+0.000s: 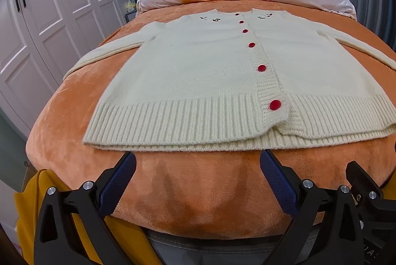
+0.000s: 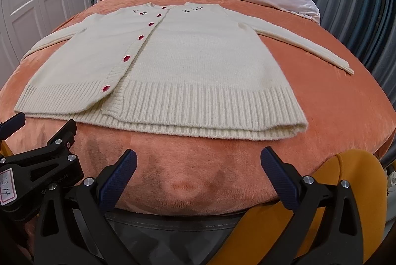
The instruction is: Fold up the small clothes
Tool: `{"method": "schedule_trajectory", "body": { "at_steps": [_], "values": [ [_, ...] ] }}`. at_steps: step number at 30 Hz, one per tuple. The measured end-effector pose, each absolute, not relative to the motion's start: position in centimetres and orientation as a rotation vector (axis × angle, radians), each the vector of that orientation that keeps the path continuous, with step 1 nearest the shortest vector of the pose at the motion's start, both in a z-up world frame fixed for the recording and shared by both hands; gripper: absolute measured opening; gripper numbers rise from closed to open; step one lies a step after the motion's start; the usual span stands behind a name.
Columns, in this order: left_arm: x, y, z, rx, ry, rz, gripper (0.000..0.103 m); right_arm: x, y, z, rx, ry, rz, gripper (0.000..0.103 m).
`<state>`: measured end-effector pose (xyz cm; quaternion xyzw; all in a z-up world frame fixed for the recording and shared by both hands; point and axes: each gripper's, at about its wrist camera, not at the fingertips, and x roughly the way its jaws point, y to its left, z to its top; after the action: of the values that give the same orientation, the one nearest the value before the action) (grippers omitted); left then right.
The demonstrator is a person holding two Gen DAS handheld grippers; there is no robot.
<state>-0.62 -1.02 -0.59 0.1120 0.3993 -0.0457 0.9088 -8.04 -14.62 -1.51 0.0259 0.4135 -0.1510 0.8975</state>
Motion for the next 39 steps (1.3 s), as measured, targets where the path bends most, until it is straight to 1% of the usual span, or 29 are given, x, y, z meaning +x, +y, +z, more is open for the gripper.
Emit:
{"method": "schedule_trajectory", "body": {
  "at_steps": [39],
  "values": [
    [-0.83, -1.16, -1.04, 0.231, 0.837, -0.092, 0.098, -7.99, -14.61, -1.85, 0.055, 0.871, -0.311, 0.098]
  ]
}}
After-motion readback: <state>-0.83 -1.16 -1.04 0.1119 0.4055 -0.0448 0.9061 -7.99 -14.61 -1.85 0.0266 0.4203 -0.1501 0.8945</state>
